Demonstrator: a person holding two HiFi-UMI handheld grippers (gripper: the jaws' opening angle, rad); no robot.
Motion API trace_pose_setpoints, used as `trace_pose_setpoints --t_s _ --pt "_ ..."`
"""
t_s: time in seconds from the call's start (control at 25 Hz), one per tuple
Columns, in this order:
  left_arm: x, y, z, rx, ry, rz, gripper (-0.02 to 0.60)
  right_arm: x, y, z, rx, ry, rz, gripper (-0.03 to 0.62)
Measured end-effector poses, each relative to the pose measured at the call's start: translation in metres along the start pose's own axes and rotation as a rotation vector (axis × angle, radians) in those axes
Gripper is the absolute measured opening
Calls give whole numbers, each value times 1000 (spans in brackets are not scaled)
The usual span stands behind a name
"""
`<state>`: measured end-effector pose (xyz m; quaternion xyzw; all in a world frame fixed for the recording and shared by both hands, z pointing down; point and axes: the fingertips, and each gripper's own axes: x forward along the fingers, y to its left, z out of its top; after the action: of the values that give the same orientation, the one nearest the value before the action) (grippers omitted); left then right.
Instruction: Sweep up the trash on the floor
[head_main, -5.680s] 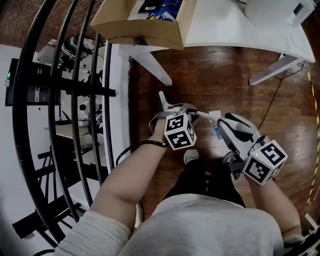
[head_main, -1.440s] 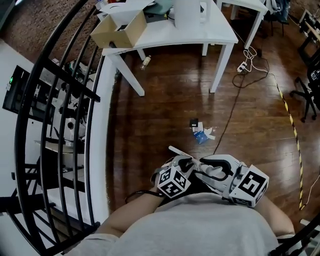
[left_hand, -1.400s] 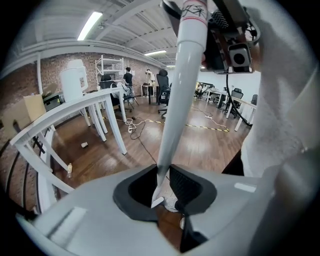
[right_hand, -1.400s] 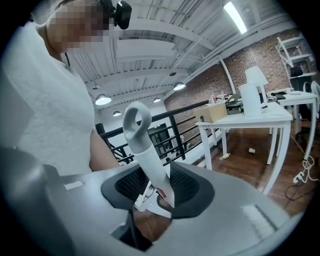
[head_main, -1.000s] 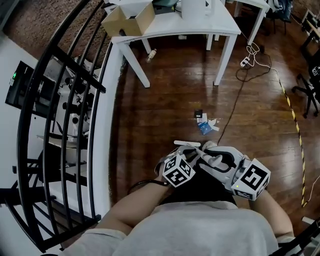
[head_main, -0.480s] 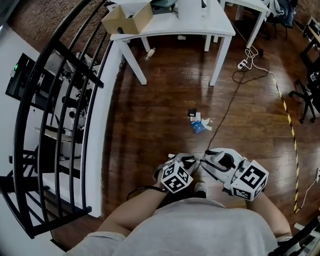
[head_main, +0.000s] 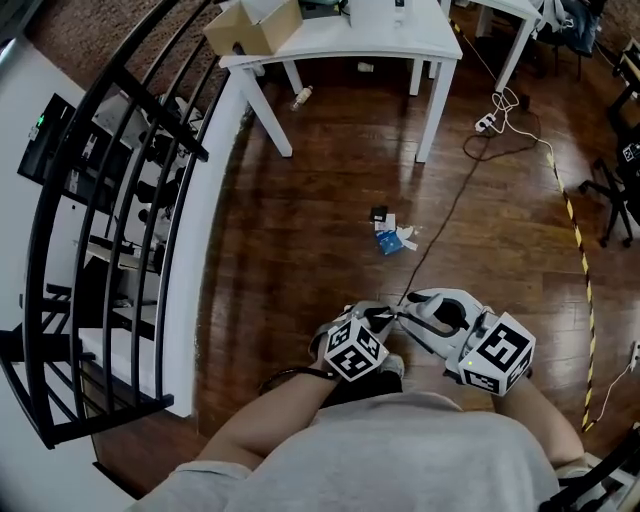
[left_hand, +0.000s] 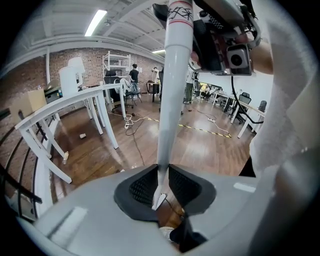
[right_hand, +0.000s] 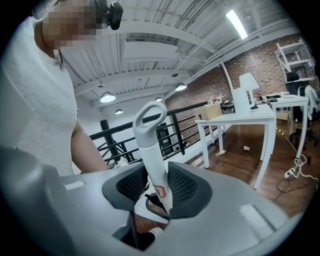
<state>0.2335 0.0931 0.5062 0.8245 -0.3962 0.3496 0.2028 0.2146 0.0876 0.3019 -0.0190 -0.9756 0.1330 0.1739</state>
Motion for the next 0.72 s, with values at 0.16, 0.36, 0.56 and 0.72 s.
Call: trace_pose_setpoints --t_s 0.16,0.36,0.56,0.72 --pt "0 -3 4 20 4 -1 63 -9 1 0 4 -6 -21 127" --pt "-1 -5 10 33 2 3 63 -17 3 2 -4 -11 -32 127" --pt "-1 -5 9 43 0 1 63 -16 5 0 -7 -11 -41 127" --pt "0 -6 4 46 5 -7 63 -13 6 -4 3 -7 -48 127"
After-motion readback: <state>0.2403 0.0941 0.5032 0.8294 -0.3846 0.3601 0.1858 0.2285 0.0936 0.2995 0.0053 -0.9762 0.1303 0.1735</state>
